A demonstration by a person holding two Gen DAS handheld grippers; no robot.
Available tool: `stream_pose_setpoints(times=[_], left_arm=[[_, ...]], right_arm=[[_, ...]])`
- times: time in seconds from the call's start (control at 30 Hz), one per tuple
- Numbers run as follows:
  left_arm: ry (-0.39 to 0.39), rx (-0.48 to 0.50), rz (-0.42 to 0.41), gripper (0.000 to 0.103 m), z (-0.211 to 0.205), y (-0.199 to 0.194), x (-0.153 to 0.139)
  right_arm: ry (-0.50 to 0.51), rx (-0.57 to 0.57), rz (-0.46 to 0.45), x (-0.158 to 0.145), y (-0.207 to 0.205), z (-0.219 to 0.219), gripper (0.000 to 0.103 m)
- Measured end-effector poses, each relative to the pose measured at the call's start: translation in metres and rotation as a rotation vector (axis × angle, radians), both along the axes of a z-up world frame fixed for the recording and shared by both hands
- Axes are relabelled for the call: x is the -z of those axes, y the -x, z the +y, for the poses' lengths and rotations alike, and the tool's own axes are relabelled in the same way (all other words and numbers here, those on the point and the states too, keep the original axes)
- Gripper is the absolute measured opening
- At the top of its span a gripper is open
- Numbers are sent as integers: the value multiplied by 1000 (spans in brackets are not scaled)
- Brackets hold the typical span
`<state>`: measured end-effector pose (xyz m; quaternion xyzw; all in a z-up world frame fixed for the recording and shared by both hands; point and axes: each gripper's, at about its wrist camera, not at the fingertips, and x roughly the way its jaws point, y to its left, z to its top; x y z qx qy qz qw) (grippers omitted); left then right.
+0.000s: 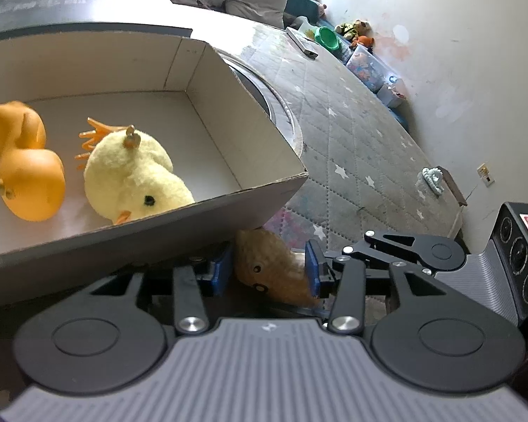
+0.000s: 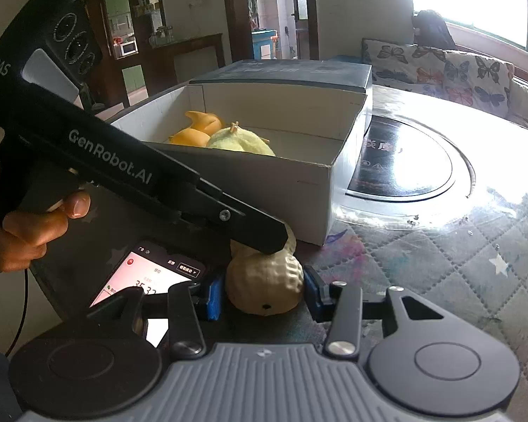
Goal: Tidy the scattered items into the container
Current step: 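Lift the peanut toy into the box and open the left tool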
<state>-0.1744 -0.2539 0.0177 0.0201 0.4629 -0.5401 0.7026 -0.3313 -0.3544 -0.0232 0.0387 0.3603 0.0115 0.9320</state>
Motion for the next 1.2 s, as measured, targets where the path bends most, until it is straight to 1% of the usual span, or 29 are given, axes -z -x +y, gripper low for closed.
stream_pose_setpoints(times=[0.07,0.1,0.17,0.4,0.47,0.63,0.77,0.93,1.03,1.1,1.2], left_arm=[[5,2,17,47,0,-1,2],[4,-1,23,51,0,-1,3],[-4,-11,25,56,1,-2,4],[11,11,42,55,-4,1,8],[15,11,46,55,-4,2,8],[30,13,31,53,-3,7,-1],[56,20,-8,53,-1,12,-20],[87,6,-104,52,3,10,-51],[94,-18,-152,52,3,1,-65],[93,-41,-170,53,1,-9,-71],[83,-73,-185,52,5,-30,-75]], right_arm=[[-1,2,-2,0,1,0,45],[-1,2,-2,0,2,0,45],[-3,4,-5,1,3,0,45],[-9,-2,-16,0,6,2,45],[5,-2,-19,-1,6,4,45],[15,-3,-27,-7,9,7,45],[33,-11,-51,-21,13,9,45],[57,-27,-96,-46,6,10,45],[77,-38,-122,-58,-11,10,45],[93,-48,-135,-63,-25,11,45],[90,-54,-137,-66,-50,10,45]])
